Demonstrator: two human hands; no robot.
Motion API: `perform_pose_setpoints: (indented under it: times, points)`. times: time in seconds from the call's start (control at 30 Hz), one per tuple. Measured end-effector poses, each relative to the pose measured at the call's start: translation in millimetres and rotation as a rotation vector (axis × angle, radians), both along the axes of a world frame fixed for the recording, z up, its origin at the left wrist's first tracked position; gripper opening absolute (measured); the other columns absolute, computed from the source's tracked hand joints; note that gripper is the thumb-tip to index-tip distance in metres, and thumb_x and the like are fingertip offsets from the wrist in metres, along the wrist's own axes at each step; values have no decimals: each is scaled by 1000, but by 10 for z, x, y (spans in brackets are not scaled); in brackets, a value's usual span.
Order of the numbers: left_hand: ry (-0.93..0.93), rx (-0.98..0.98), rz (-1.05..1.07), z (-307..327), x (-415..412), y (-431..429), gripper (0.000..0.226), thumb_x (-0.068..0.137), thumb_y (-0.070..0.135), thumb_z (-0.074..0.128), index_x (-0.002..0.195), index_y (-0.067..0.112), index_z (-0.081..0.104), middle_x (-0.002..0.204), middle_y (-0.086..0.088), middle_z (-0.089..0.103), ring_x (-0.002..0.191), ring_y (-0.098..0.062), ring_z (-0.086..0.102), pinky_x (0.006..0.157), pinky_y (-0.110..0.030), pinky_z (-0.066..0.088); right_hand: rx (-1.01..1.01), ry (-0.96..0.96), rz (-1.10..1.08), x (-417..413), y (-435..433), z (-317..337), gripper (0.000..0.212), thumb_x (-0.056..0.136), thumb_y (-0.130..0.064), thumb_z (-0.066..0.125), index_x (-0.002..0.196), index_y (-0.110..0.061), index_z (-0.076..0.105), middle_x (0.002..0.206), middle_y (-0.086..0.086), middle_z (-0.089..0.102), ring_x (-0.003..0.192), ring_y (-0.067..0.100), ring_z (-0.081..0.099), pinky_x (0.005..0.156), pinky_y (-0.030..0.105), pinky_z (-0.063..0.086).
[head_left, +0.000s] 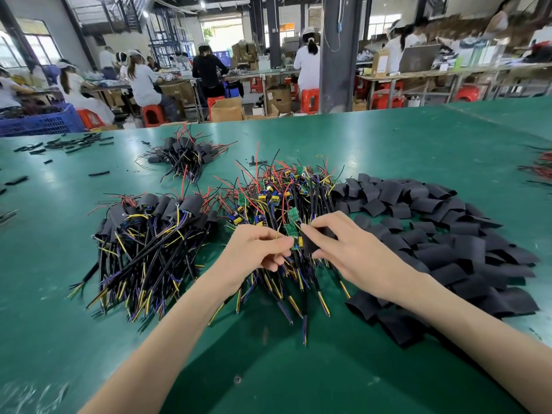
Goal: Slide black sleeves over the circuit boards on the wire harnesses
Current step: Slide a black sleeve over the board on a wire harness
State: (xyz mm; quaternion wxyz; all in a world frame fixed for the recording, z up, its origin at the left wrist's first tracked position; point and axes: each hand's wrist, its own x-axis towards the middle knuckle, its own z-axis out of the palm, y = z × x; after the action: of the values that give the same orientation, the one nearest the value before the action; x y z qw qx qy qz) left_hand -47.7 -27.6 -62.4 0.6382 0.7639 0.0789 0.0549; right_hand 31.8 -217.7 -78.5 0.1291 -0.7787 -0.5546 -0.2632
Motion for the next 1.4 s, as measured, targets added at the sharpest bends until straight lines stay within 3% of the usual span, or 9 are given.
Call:
perform_pose_setpoints:
  times: [0.43, 0.53, 0.63, 0.8, 0.97, 1.1, 1.2, 1.27, 1.4]
  points:
    - [120, -180, 13, 60, -8, 8, 27, 83, 9, 69, 58, 8, 60, 53, 2, 50, 40, -7, 24, 36, -15, 20, 17, -82, -13, -18, 30, 10, 43, 83, -18, 70, 122, -2, 59, 105, 9, 58, 98, 18, 49, 50, 25, 51]
    - [68, -90, 10, 31, -8, -29, 21, 84, 7, 67, 63, 6, 64, 45, 8, 49, 38, -6, 24, 37, -15, 20, 31, -10, 20, -8, 35, -18, 42, 88, -21, 63, 124, 0, 56, 108, 11, 56, 100, 20, 46, 69, 32, 53]
    - [0, 57, 1, -16, -3, -57, 21, 82, 4, 66, 62, 10, 67, 42, 9, 46, 39, -6, 26, 40, -17, 20, 42, 122, 80, 23, 32, -50, 42, 91, -22, 57, 127, 1, 54, 111, 13, 55, 101, 20, 44, 89, 26, 39]
    - [-39, 160, 29, -59, 16, -48, 13, 66, 26, 67, 62, 14, 71, 52, -4, 44, 44, -12, 25, 44, -21, 19, 56, 179, 95, 48, 35, -76, 41, 91, -22, 58, 126, 0, 55, 112, 11, 55, 101, 18, 44, 90, 25, 37]
    - [-60, 233, 48, -67, 19, -30, 13, 74, 17, 70, 61, 17, 68, 46, 9, 47, 41, -7, 32, 47, -22, 24, 101, 198, 89, 47, 51, -85, 44, 88, -21, 61, 127, -1, 55, 117, 12, 56, 105, 21, 47, 94, 26, 38]
    - [-227, 413, 354, 45, 43, 127, 14, 77, 12, 68, 73, 24, 64, 57, 13, 61, 47, -3, 48, 53, -24, 38, 259, 175, -81, 111, 29, -39, 49, 87, -24, 60, 129, 0, 53, 126, 17, 52, 112, 24, 45, 99, 31, 35]
    - [-474, 368, 623, 170, 7, 418, 25, 85, 6, 61, 98, 22, 46, 73, 2, 68, 54, -19, 61, 56, -37, 50, 334, 192, -282, 258, -72, 3, 41, 88, -14, 63, 125, 1, 55, 120, 18, 54, 111, 34, 49, 99, 39, 37]
    - [-538, 556, 760, 196, -20, 658, 30, 89, 2, 52, 111, 19, 42, 79, -5, 66, 65, -28, 63, 63, -42, 51, 330, 233, -423, 363, -152, 9, 34, 88, -8, 61, 121, 0, 57, 118, 19, 54, 109, 38, 49, 96, 47, 41]
    - [-203, 963, 931, 78, -72, 1048, 33, 88, 1, 49, 120, 2, 52, 104, -25, 58, 98, -41, 50, 82, -46, 39, 259, 316, -623, 501, -282, -16, 28, 84, 0, 54, 111, -2, 62, 110, 17, 52, 103, 36, 46, 86, 46, 43]
